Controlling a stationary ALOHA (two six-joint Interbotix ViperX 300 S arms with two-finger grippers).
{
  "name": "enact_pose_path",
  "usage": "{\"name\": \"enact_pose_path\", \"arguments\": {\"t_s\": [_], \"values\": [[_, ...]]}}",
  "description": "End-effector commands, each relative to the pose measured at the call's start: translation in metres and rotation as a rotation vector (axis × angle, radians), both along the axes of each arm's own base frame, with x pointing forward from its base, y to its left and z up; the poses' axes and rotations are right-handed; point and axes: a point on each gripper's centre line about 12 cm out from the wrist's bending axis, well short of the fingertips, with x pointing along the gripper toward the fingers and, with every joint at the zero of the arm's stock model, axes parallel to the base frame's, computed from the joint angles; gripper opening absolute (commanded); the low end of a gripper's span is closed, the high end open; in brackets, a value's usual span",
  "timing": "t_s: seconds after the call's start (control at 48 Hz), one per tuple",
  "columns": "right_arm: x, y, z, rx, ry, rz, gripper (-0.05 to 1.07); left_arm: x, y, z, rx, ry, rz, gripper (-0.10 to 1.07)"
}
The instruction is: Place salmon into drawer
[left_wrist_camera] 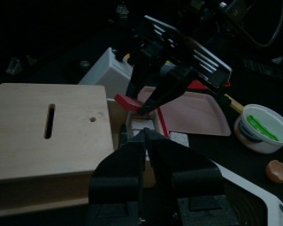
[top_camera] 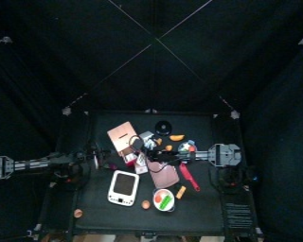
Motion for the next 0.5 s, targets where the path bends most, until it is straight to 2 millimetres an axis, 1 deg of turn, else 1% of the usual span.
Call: {"name": "enact_pose_path", "arguments": {"t_s": [0.0, 0.083, 0.208, 0.479], "values": [[0.003, 0.0, 0.021, 0.015, -0.052, -0.011, 0.68, 0.003, 0.001, 0.008, 0.009, -0.026, 0.003, 0.51], [0.004, -0.001, 0.022, 0.016, -0.055, -0.011, 0.74, 0.003, 0.001, 0.008, 0.008, -0.025, 0.003, 0.51], [0.006, -0.001, 0.025, 0.015, -0.063, -0.011, 0.79, 0.003, 0.001, 0.008, 0.007, -0.025, 0.004, 0.51], [0.01, -0.001, 0.034, 0.01, -0.08, -0.018, 0.81, 0.003, 0.001, 0.008, 0.008, -0.025, 0.003, 0.51]]}}
